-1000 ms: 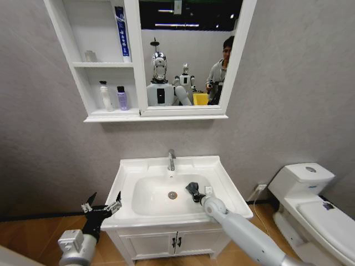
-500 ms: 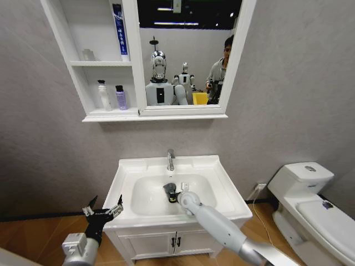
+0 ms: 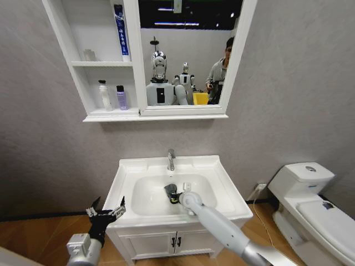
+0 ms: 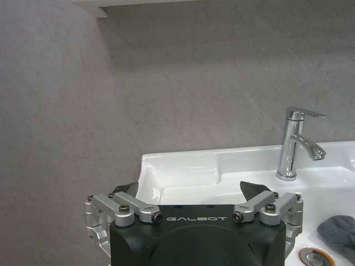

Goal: Move facial cleanser and shampoo from washbasin to cabinet, then wipe washbasin with towel.

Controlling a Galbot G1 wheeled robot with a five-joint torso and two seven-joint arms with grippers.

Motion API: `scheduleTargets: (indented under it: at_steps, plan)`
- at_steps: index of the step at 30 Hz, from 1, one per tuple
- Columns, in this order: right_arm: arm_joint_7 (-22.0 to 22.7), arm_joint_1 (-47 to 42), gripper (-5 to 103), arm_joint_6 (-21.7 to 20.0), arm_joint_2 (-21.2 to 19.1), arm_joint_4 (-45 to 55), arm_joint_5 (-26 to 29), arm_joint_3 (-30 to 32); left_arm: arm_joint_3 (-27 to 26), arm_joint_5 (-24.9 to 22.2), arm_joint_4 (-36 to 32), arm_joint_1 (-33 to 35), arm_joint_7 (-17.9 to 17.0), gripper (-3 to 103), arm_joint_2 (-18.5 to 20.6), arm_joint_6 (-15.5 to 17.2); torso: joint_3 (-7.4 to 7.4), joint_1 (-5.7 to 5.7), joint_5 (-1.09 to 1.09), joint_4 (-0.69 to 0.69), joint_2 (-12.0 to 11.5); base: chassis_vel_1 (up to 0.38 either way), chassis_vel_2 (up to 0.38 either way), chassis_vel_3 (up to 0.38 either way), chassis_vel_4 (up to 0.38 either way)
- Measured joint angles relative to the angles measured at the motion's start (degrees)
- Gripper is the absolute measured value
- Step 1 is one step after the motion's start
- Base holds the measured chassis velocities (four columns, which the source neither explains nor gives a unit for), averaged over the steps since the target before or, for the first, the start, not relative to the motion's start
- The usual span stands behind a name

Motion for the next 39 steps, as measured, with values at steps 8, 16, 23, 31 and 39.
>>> scheduleTargets:
  at_steps: [8,16,23,31,39]
  plan:
    - [-2.6,1.1,4,0.1,4.7,-2.9,0.0,-1.9,0.7,0.6,-0.1,0.3,0.2,100,-0.2,-0.1,0.0,-0.01,0.03,0.06,0.0,0.0,0.0,0.0,0.0]
    - [-4.3,4.6,4,0.0,14.2,-5.5,0.2,-7.3,0.4,1.6,-0.8,1.0,0.7,100,-1.1,-0.2,0.0,0.0,0.0,0.06,0.0,0.0,0.0,0.0,0.0]
    - [-1.9,2.4,4,0.0,11.4,-2.5,0.6,-4.4,1.0,1.7,-0.7,0.7,0.7,100,-1.1,-0.2,0.0,0.0,0.01,0.04,0.0,0.0,0.0,0.0,0.0]
    - [-2.1,-2.8,4,-0.5,-1.2,2.0,0.3,1.6,2.3,1.7,0.2,-0.4,0.7,100,-1.0,-0.2,-0.01,-0.01,0.0,-0.02,0.0,0.0,0.0,0.0,0.0]
    - [-3.2,2.8,4,-0.2,12.2,-3.8,0.8,-4.5,0.8,1.8,-1.0,0.7,0.8,100,-1.2,-0.3,0.0,0.0,0.0,0.12,0.0,0.0,0.0,0.0,0.0]
